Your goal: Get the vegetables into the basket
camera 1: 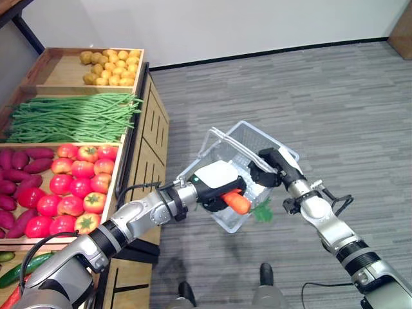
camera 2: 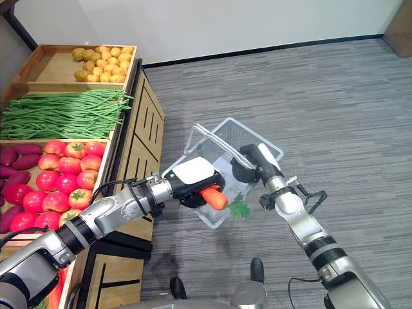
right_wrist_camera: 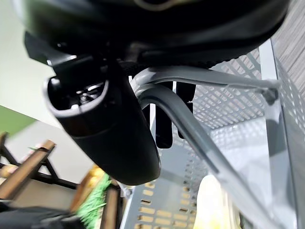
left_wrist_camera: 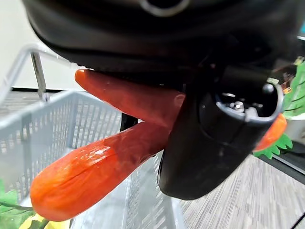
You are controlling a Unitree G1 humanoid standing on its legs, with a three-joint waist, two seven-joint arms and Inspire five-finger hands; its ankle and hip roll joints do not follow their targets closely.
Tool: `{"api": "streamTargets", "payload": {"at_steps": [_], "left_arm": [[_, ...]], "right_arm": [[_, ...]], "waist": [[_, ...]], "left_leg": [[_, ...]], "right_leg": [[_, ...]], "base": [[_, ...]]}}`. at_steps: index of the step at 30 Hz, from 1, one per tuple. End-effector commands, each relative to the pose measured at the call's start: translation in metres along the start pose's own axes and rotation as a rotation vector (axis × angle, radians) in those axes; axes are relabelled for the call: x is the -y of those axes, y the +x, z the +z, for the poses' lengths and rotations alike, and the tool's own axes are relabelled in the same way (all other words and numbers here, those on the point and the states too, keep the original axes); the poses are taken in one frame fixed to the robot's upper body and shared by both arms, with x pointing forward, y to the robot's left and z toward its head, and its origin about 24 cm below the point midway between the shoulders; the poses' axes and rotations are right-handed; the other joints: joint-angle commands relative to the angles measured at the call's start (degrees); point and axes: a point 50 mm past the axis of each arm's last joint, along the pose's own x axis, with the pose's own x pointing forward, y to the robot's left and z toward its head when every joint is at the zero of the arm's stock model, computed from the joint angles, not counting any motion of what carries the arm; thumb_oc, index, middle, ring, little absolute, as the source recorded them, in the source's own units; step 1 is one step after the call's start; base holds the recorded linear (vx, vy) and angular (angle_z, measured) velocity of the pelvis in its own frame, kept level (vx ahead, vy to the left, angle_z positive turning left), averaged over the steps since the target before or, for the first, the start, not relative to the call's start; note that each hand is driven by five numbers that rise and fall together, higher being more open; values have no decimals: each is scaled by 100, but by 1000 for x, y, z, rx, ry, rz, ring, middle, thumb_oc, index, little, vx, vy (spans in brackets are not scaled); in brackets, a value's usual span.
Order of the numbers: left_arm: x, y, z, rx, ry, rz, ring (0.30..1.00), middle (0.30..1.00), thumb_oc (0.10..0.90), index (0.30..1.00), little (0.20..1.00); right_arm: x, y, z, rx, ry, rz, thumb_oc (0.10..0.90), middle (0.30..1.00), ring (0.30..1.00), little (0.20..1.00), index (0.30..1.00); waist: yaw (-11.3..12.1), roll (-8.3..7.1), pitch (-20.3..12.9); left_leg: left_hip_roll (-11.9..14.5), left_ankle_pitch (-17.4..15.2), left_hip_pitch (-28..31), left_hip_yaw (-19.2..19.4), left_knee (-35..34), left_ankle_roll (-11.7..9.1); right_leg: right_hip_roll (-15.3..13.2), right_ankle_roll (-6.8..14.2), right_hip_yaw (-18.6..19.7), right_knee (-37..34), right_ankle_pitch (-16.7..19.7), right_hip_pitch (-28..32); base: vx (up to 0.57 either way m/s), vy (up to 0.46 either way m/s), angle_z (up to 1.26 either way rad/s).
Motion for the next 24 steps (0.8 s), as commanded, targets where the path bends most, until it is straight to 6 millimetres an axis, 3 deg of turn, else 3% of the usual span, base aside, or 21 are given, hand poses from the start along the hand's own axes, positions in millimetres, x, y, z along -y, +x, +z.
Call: {"api": "streamTargets", "payload": {"at_steps": [1,9,15,16,17,18,19,24], "left_arm": [[-38,16,-10,-5,133,152,300,300,400,300,300],[-29,13,-37,-158,217,139,300,300,400,300,300],[-18,12,-46,-217,228,130,300,300,400,300,300],[-16,13,-46,-219,235,128,445,445,504,445,445],[-16,13,-46,-219,235,128,445,445,504,445,445],[-14,13,-47,-224,234,126,596,596,612,596,596],[-10,13,-48,-234,231,126,1000,1000,900,1000,1000],[-4,17,-44,-237,207,130,1000,1000,900,1000,1000]], "right_arm": [[17,11,93,482,145,-21,400,300,300,300,300],[-4,-5,98,514,241,136,400,300,300,300,300],[-9,-12,101,535,267,184,400,300,300,300,300],[-9,-13,102,537,271,190,400,300,300,300,300],[-9,-13,102,537,271,190,400,300,300,300,300],[-10,-13,102,539,273,197,400,300,300,300,300],[-11,-14,103,544,285,203,400,300,300,300,300],[-12,-14,105,552,303,196,400,300,300,300,300]], "waist": [[48,-297,-448],[-47,-320,-445],[-96,-328,-447],[-100,-335,-442],[-98,-335,-442],[-101,-339,-436],[-107,-353,-429],[-114,-357,-409]], "left_leg": [[14,-329,155,-245,8,-110],[25,-331,179,-145,8,-124],[43,-331,174,-96,8,-129],[43,-329,173,-90,8,-130],[43,-329,173,-89,8,-130],[45,-328,172,-81,8,-132],[48,-328,169,-70,8,-132],[51,-320,156,-56,8,-131]], "right_leg": [[106,326,-328,2,-561,379],[129,323,-251,2,-544,328],[141,321,-209,2,-540,283],[148,319,-192,2,-536,272],[148,318,-191,2,-536,271],[149,317,-185,2,-531,265],[155,314,-170,2,-526,253],[163,307,-141,2,-520,229]], "base": [[4,-11,-6],[3,-4,-7],[0,-1,-1],[3,-7,-3],[1,-7,-5],[1,-13,-8],[0,-14,-7],[2,-7,-4]]}}
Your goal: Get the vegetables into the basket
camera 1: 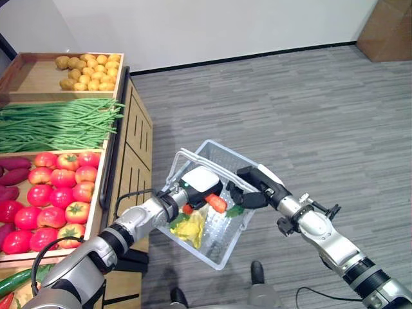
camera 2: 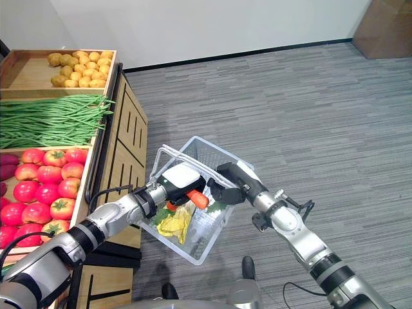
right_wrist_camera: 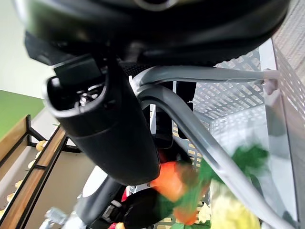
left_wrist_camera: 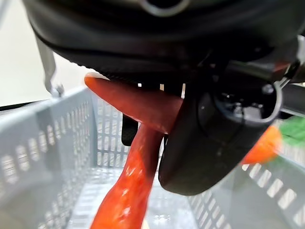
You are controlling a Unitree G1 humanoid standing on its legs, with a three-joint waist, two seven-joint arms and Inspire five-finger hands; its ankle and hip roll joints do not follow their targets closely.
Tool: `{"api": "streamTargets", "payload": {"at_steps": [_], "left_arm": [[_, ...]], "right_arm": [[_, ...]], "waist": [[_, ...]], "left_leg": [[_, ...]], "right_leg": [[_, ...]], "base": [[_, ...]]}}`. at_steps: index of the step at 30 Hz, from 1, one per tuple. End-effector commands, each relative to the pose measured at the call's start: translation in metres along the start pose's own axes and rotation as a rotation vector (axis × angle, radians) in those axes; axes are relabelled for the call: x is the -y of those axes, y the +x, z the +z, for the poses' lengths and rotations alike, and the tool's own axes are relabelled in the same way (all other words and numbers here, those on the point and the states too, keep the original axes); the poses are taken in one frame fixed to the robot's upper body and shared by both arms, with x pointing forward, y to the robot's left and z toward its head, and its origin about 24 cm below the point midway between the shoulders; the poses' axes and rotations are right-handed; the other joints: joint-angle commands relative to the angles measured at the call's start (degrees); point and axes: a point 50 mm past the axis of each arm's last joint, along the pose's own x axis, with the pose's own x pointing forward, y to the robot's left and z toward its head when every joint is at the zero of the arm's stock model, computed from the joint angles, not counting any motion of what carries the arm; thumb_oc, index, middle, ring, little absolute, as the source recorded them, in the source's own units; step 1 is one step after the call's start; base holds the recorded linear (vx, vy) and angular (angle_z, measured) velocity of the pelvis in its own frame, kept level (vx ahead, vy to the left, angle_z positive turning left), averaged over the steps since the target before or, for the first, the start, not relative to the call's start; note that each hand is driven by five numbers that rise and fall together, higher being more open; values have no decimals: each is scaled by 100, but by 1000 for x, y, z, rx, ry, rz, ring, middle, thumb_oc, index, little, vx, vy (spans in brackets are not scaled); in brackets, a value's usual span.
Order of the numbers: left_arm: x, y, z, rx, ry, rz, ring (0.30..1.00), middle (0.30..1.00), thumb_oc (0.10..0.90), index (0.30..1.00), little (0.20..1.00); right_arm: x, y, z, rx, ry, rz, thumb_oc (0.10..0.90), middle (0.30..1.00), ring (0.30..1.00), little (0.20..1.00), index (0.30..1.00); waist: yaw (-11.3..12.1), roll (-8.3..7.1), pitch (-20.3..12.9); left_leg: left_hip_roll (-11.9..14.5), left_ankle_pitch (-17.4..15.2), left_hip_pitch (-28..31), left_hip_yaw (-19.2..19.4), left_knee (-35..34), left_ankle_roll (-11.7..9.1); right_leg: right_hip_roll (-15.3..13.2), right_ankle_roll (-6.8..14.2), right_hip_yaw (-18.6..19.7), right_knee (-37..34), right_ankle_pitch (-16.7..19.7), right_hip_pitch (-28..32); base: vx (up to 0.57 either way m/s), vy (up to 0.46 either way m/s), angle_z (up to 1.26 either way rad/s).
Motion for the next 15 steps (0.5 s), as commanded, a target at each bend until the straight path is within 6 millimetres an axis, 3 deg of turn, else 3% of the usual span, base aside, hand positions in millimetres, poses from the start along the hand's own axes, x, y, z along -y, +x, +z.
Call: {"api": "streamTargets", "payload": {"at_steps": [1,11,15], "left_arm": [[-42,17,-10,-10,40,183,1000,1000,900,1000,1000],[-48,21,12,85,0,217,1000,1000,900,1000,1000],[-59,18,37,213,-118,268,1000,1000,900,1000,1000]], "right_arm": [[11,15,96,520,83,-41,400,300,300,300,300],[18,21,83,461,37,-143,400,300,300,300,300],[29,25,59,348,-22,-272,400,300,300,300,300]], "waist": [[59,-144,-304],[98,-155,-312],[176,-159,-335]], "left_leg": [[5,-314,132,-288,11,-126],[-2,-344,175,-346,11,-99],[-28,-352,177,-438,11,-73]], "right_leg": [[95,349,-367,2,-568,386],[88,335,-398,2,-599,466],[76,324,-475,2,-620,532]], "base": [[4,-5,-4],[2,-2,-1],[0,0,0]]}}
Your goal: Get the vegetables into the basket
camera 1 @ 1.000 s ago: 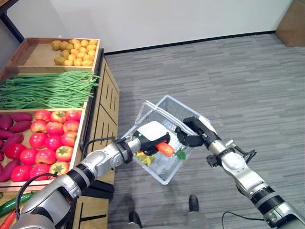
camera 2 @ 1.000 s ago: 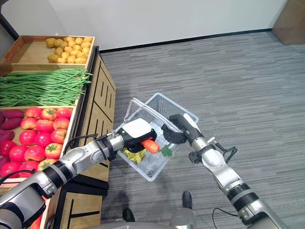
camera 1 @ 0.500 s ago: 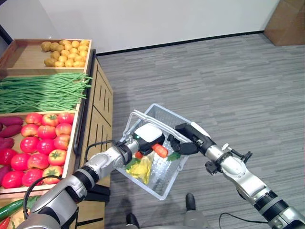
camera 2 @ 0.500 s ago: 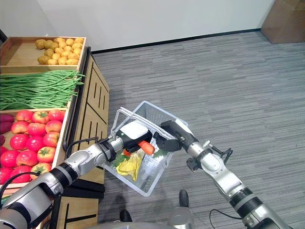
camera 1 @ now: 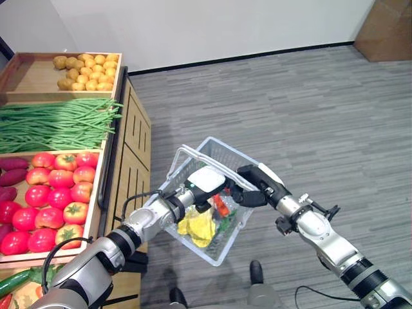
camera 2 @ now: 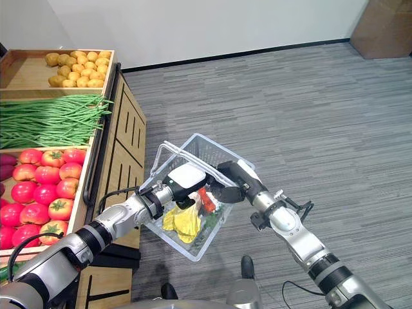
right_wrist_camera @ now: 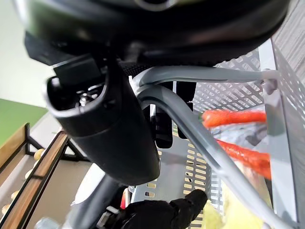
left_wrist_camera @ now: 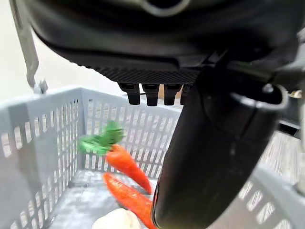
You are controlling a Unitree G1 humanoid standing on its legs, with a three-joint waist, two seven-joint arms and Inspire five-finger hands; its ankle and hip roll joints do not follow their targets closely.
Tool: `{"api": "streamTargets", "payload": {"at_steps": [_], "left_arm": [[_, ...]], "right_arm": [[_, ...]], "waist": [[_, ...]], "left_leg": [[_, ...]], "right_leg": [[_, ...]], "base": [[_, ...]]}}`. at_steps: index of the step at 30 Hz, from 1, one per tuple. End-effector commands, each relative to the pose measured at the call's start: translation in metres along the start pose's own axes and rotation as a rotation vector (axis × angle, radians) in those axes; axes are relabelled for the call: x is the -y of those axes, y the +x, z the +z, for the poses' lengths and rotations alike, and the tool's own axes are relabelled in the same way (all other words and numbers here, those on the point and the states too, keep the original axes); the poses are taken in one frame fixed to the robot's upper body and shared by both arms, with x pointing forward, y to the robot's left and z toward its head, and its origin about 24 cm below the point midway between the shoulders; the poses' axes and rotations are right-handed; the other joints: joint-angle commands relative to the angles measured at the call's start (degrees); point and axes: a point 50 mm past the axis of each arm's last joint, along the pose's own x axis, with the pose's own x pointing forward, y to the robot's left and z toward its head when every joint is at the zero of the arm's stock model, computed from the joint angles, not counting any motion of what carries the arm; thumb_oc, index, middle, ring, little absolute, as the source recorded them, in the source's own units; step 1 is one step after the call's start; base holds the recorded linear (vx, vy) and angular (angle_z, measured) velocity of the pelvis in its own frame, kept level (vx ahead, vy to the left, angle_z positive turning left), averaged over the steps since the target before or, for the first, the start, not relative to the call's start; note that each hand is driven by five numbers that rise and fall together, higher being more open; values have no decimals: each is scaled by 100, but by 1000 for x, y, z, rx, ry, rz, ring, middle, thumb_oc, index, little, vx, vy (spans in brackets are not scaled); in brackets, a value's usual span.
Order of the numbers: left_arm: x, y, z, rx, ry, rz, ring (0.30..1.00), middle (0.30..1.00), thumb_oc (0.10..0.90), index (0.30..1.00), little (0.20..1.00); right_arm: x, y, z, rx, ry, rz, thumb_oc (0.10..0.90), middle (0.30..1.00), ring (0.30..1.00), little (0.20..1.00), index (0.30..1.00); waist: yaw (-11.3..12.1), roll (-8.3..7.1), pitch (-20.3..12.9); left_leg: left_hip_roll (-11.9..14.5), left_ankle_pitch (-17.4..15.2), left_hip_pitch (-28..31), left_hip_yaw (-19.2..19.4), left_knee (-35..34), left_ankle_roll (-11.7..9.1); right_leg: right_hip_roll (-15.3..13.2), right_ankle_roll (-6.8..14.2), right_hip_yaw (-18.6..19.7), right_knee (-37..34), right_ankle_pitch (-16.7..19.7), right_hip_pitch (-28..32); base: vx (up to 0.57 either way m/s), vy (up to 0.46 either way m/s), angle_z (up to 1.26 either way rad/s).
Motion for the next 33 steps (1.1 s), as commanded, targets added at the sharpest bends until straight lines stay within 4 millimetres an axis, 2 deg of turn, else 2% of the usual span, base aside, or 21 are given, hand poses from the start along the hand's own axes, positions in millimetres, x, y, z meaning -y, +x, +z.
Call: {"api": "streamTargets", "payload": {"at_steps": [1,2,5,6,7,8,9,12,13,15,17,18,20,21,22,26,27,29,30,31,33], "left_arm": [[-51,16,27,186,-82,222,1000,1000,900,1000,1000],[-56,8,40,264,-185,219,1000,1000,900,1000,1000],[-59,-7,47,320,-340,183,1000,1000,900,1000,1000],[-60,-8,46,319,-344,178,1000,1000,900,1000,1000],[-58,-14,47,329,-446,156,1000,1000,900,1000,1000],[-52,-26,42,304,-665,164,1000,1000,900,1000,1000],[-54,-32,41,309,-740,173,1000,1000,900,1000,1000],[-51,-44,38,307,-850,147,1000,1000,900,1000,1000],[-43,-55,33,278,-960,131,1000,1000,900,1000,1000],[-38,-61,30,256,-1013,125,1000,1000,900,1000,1000],[-11,-74,18,128,-1151,100,1000,1000,900,1000,1000],[13,-84,7,6,-1205,80,1000,1000,900,1000,1000],[38,-96,-2,-129,-1247,55,1000,1000,900,1000,1000],[68,-107,-7,-259,-1286,0,1000,1000,900,1000,1000],[68,-107,-7,-258,-1286,1,1000,1000,900,1000,1000],[127,-136,-12,-538,-1236,-142,1000,1000,900,1000,1000],[127,-135,-12,-537,-1235,-141,1000,1000,900,1000,1000],[151,-146,-10,-671,-1258,-171,1000,1000,900,1000,1000],[152,-145,-9,-670,-1258,-171,1000,1000,900,1000,1000],[177,-159,-4,-808,-1258,-232,1000,1000,900,1000,1000],[193,-168,1,-911,-1248,-272,1000,1000,900,1000,1000]], "right_arm": [[26,24,70,375,-14,-194,400,300,300,300,300],[35,24,53,291,-53,-276,400,300,300,300,300],[46,20,28,172,-93,-366,400,300,300,300,300],[45,20,28,172,-92,-365,400,300,300,300,300],[50,18,19,125,-113,-397,400,300,300,300,300],[56,12,1,40,-123,-445,400,300,300,300,300],[59,11,-6,6,-129,-465,400,300,300,300,300],[62,8,-17,-54,-165,-474,400,300,300,300,300],[68,0,-33,-140,-199,-504,400,300,300,300,300],[69,-3,-41,-182,-209,-516,400,300,300,300,300],[72,-12,-62,-289,-204,-545,400,300,300,300,300],[74,-22,-77,-369,-193,-563,400,300,300,300,300],[76,-32,-89,-437,-191,-573,400,300,300,300,300],[76,-43,-103,-517,-172,-587,400,300,300,300,300],[76,-43,-103,-517,-173,-588,400,300,300,300,300],[75,-71,-132,-700,-140,-611,400,300,300,300,300],[75,-71,-132,-700,-141,-611,400,300,300,300,300],[73,-85,-143,-774,-105,-638,400,300,300,300,300],[73,-85,-143,-773,-106,-638,400,300,300,300,300],[69,-97,-153,-845,-86,-638,400,300,300,300,300],[69,-106,-157,-889,-81,-647,400,300,300,300,300]], "waist": [[147,-122,-315],[222,-113,-327],[315,-104,-346],[304,-112,-349],[334,-107,-350],[402,-101,-349],[430,-97,-353],[470,-102,-360],[527,-97,-358],[549,-102,-365],[617,-107,-353],[671,-115,-345],[709,-121,-340],[734,-118,-343],[727,-113,-343],[785,-115,-353],[782,-112,-354],[792,-119,-352],[790,-115,-353],[800,-128,-365],[796,-134,-374]], "left_leg": [[-44,-351,157,-467,11,-74],[-58,-354,159,-527,11,-56],[-73,-353,156,-608,11,-40],[-74,-353,156,-613,11,-39],[-81,-353,159,-629,11,-35],[-90,-347,153,-671,11,-22],[-96,-347,153,-693,11,-18],[-102,-344,151,-732,11,-16],[-110,-337,144,-763,11,-12],[-110,-335,135,-780,11,-10],[-120,-317,115,-809,11,-9],[-125,-300,107,-848,11,-7],[-129,-280,89,-882,11,-3],[-130,-271,69,-914,11,-3],[-130,-270,65,-919,11,-3],[-138,-246,11,-968,11,-5],[-138,-246,8,-970,11,-5],[-139,-232,-4,-975,11,-6],[-140,-232,-8,-976,11,-6],[-138,-223,-20,-986,11,-3],[-139,-225,-29,-989,11,-4]], "right_leg": [[59,337,-499,2,-635,524],[57,328,-546,2,-649,572],[45,319,-613,2,-654,622],[44,320,-619,2,-657,625],[41,314,-639,2,-653,642],[34,303,-674,2,-648,669],[32,303,-690,2,-650,681],[33,296,-719,2,-660,707],[33,292,-742,2,-656,720],[32,290,-752,2,-657,724],[34,285,-778,2,-649,723],[38,284,-800,2,-640,723],[40,284,-823,2,-631,726],[37,285,-849,2,-625,727],[36,285,-854,2,-626,726],[31,281,-914,2,-615,725],[30,281,-916,2,-615,724],[29,278,-939,2,-610,724],[29,279,-941,2,-610,722],[28,274,-951,2,-605,717],[29,271,-951,2,-598,706]], "base": [[10,-8,6],[11,-9,7],[5,-3,13],[-8,0,13],[-15,-3,13],[-19,-3,14],[-17,-4,15],[-10,-3,11],[-22,-7,7],[-20,-4,6],[-30,-5,11],[-26,-8,16],[-35,-11,12],[-30,-12,3],[0,0,0],[-25,-1,7],[-33,-2,9],[-21,-2,7],[-24,-4,6],[-20,-3,6],[-14,-7,9]]}}
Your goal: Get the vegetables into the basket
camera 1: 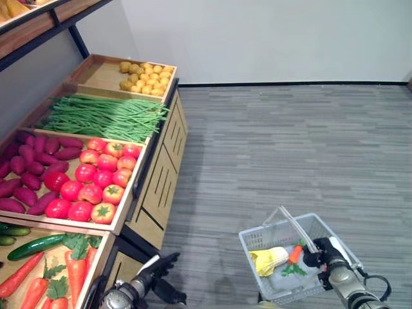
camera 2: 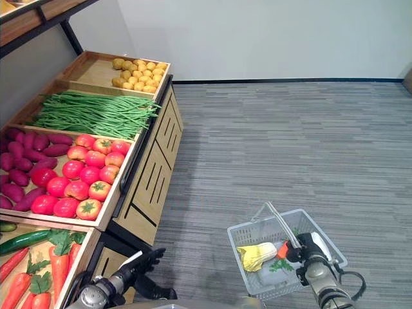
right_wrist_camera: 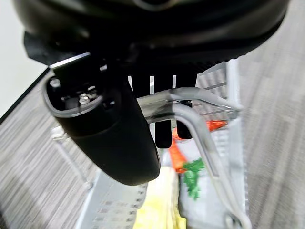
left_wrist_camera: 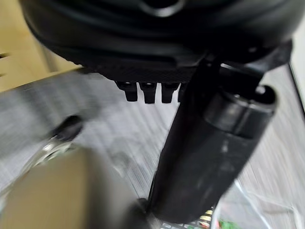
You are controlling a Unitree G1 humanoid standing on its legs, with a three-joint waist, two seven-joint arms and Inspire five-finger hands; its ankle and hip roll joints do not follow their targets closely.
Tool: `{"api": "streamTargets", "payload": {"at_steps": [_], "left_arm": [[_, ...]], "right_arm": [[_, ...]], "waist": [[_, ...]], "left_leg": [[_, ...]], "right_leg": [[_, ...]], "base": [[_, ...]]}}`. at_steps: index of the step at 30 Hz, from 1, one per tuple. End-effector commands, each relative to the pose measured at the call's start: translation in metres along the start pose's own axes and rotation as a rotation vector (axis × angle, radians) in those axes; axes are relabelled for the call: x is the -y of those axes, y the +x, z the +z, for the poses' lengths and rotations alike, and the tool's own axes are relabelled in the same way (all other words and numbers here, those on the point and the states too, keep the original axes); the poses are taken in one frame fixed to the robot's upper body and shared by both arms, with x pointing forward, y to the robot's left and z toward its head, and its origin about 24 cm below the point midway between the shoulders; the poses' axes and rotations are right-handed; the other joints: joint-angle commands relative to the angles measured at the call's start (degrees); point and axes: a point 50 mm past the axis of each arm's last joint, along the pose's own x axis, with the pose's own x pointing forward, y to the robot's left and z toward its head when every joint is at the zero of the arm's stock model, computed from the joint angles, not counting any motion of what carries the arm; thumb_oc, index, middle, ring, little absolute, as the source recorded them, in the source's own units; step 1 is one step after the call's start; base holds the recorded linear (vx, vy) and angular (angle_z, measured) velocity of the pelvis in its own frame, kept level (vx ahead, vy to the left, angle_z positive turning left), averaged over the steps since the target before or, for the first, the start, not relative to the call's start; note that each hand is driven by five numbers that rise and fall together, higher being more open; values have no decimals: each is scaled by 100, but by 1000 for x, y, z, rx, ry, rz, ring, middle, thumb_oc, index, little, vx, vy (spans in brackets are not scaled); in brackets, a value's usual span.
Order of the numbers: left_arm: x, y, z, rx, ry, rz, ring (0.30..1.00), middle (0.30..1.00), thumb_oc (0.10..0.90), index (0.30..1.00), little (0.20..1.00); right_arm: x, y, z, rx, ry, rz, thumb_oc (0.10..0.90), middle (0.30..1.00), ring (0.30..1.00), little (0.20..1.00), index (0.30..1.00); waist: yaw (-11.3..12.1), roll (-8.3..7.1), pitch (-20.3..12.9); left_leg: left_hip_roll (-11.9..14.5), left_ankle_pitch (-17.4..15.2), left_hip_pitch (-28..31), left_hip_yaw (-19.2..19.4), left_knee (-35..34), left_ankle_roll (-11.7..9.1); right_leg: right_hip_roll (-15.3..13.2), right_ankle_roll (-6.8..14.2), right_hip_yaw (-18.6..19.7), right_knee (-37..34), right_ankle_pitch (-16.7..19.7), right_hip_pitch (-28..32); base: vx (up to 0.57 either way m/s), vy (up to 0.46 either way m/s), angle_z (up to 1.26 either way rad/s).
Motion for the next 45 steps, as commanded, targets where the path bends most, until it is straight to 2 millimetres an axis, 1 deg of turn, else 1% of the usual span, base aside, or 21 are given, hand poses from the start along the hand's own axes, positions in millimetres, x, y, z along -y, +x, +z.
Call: {"api": "streamTargets", "payload": {"at_steps": [1,2,3,6,7,8,9,10,11,17,18,24,28,30,31,34,36,37,39,42,45], "left_arm": [[-14,14,15,-26,193,86,1000,1000,900,1000,1000],[-12,13,2,-96,201,104,1000,1000,900,1000,1000],[-11,14,2,-95,202,105,1000,1000,900,1000,1000],[-9,8,-25,-244,223,163,1000,1000,900,1000,1000],[-8,8,-25,-244,224,163,1000,1000,900,1000,1000],[-9,5,-33,-288,246,174,1000,1000,900,1000,1000],[-8,3,-36,-298,241,179,1000,1000,900,1000,1000],[-6,2,-38,-303,231,179,1000,1000,900,1000,1000],[-4,-3,-48,-338,175,195,1000,1000,900,1000,1000],[-2,-8,-59,-387,99,215,1000,1000,900,1000,1000],[-2,-9,-60,-391,74,223,1000,1000,900,1000,1000],[1,-11,-64,-403,49,224,1000,1000,900,1000,1000],[0,-11,-64,-406,20,235,1000,1000,900,1000,1000],[0,-11,-65,-407,-12,245,1000,1000,900,1000,1000],[0,-12,-65,-407,-27,247,1000,1000,900,1000,1000],[1,-14,-69,-423,-75,250,1000,1000,900,1000,1000],[1,-14,-70,-425,-107,255,1000,1000,900,1000,1000],[1,-14,-70,-426,-107,255,1000,1000,900,1000,1000],[7,-18,-78,-449,-185,251,1000,1000,900,1000,1000],[13,-21,-83,-464,-263,251,1000,1000,900,1000,1000],[17,-22,-84,-471,-309,247,1000,1000,900,1000,1000]], "right_arm": [[41,12,53,145,118,-167,400,300,300,300,300],[40,12,45,113,124,-169,400,300,300,300,300],[41,12,45,113,124,-170,400,300,300,300,300],[41,11,30,51,117,-179,400,300,300,300,300],[41,11,30,51,117,-179,451,371,371,371,371],[43,11,25,30,117,-184,565,531,531,531,531],[45,11,21,15,117,-193,624,613,613,613,613],[47,10,18,2,121,-201,900,1000,1000,1000,1000],[53,8,4,-46,124,-217,900,1000,1000,1000,1000],[58,4,-16,-117,152,-239,900,1000,1000,1000,1000],[61,1,-27,-155,164,-248,900,1000,1000,1000,1000],[69,-3,-41,-195,186,-272,900,1000,1000,1000,1000],[66,-5,-49,-216,191,-260,900,1000,1000,1000,1000],[58,-8,-55,-227,181,-230,900,1000,1000,1000,1000],[52,-9,-58,-234,160,-202,900,1000,1000,1000,1000],[15,-15,-65,-221,108,-36,900,1000,1000,1000,1000],[-2,-19,-67,-207,109,28,900,1000,1000,1000,1000],[-2,-19,-67,-207,109,28,900,1000,1000,1000,1000],[-46,-35,-79,-232,162,192,900,1000,1000,1000,1000],[-78,-53,-93,-280,181,323,900,1000,1000,1000,1000],[-90,-61,-98,-319,209,357,900,1000,1000,1000,1000]], "waist": [[21,-203,44],[23,-214,38],[23,-210,40],[27,-235,30],[26,-234,31],[34,-241,27],[39,-242,29],[42,-245,31],[50,-248,28],[34,-251,20],[29,-248,16],[10,-254,19],[-3,-272,24],[-13,-284,32],[-16,-291,39],[-46,-331,47],[-60,-349,46],[-62,-352,44],[-77,-381,36],[-97,-392,13],[-107,-386,-9]], "left_leg": [[-123,-227,27,-375,22,-61],[-120,-229,23,-370,22,-62],[-120,-230,22,-369,22,-62],[-110,-234,15,-369,22,-71],[-109,-234,14,-369,22,-71],[-108,-238,15,-369,22,-71],[-106,-238,14,-367,22,-73],[-105,-237,14,-360,22,-73],[-107,-239,17,-361,22,-73],[-105,-235,23,-381,22,-74],[-106,-236,27,-395,22,-74],[-112,-234,3,-415,22,-74],[-117,-240,2,-421,22,-69],[-122,-241,1,-422,22,-65],[-124,-240,-2,-428,22,-61],[-123,-231,-14,-437,22,-63],[-121,-226,-14,-439,22,-64],[-121,-226,-15,-441,22,-64],[-121,-225,9,-439,22,-60],[-129,-224,20,-441,22,-53],[-136,-227,19,-442,22,-48]], "right_leg": [[100,184,-357,36,-411,317],[101,185,-353,36,-408,307],[100,185,-351,36,-409,306],[112,178,-333,36,-404,283],[112,178,-332,36,-404,283],[115,176,-334,36,-402,282],[115,177,-332,36,-401,280],[116,177,-332,36,-399,275],[117,179,-344,36,-396,281],[123,183,-378,36,-413,309],[120,187,-397,36,-417,324],[112,188,-405,36,-414,318],[111,192,-402,36,-405,314],[109,193,-398,36,-398,312],[108,192,-403,36,-394,312],[109,183,-394,36,-385,299],[110,179,-397,36,-385,301],[109,179,-398,36,-385,301],[119,167,-392,36,-397,324],[115,158,-388,36,-400,340],[113,153,-390,36,-399,338]], "base": [[-2,-8,8],[2,-4,4],[0,0,0],[0,-3,-1],[5,-12,-5],[7,-8,-5],[9,-10,-4],[0,0,0],[0,0,0],[0,0,0],[0,0,0],[0,0,0],[0,0,2],[0,0,0],[0,0,0],[-6,-7,3],[-1,-6,2],[0,0,0],[2,-5,2],[0,0,0],[0,0,0]]}}
